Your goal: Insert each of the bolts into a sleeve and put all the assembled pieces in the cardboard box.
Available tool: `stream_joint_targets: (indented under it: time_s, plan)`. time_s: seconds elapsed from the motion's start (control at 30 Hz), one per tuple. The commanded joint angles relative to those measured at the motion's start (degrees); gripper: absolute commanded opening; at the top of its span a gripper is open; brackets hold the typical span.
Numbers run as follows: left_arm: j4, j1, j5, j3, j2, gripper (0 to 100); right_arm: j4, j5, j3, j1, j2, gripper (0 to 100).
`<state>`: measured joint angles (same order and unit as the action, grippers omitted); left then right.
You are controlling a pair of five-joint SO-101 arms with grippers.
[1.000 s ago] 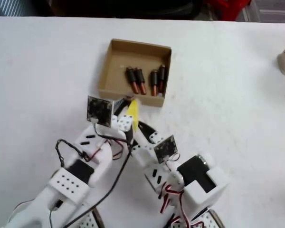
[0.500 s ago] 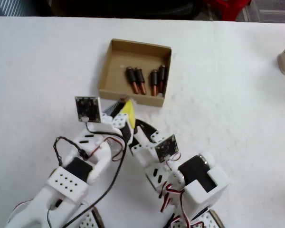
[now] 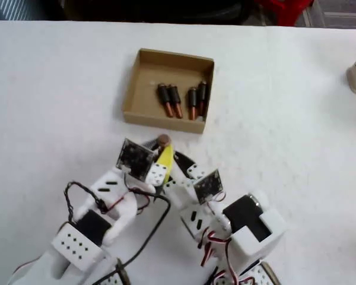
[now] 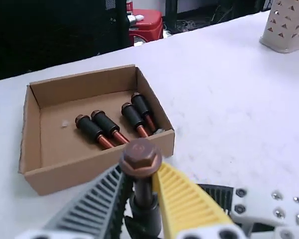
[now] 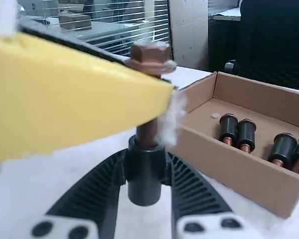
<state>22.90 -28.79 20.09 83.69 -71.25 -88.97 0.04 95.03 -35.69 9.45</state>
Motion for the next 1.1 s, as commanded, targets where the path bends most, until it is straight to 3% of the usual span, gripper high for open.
stream_joint_targets:
  time_s: [0.0, 0.3, 0.47, 0.73, 1.07]
  plan:
    - [-2.5, -0.7, -0.5, 1.6, -1.3, 2, -1.3, -0.1, 0.4, 2.3, -1.8, 1.6]
    - [-3.0, -0.7, -0.5, 4.0, -1.3, 3, -3.2, -0.1, 0.4, 2.3, -1.8, 1.6]
    - [-7.2, 1.4, -0.5, 6.9, -1.3, 3, -3.2, -0.1, 0.4, 2.3, -1.8, 1.6]
    - [-5.3, 2.2, -0.5, 8.0, -1.3, 22, -3.2, -0.1, 0.4, 2.3, -1.8, 1.6]
    - [-5.5, 2.7, -0.4, 9.7, -1.5, 20, -3.2, -0.1, 0.4, 2.3, -1.8, 1.6]
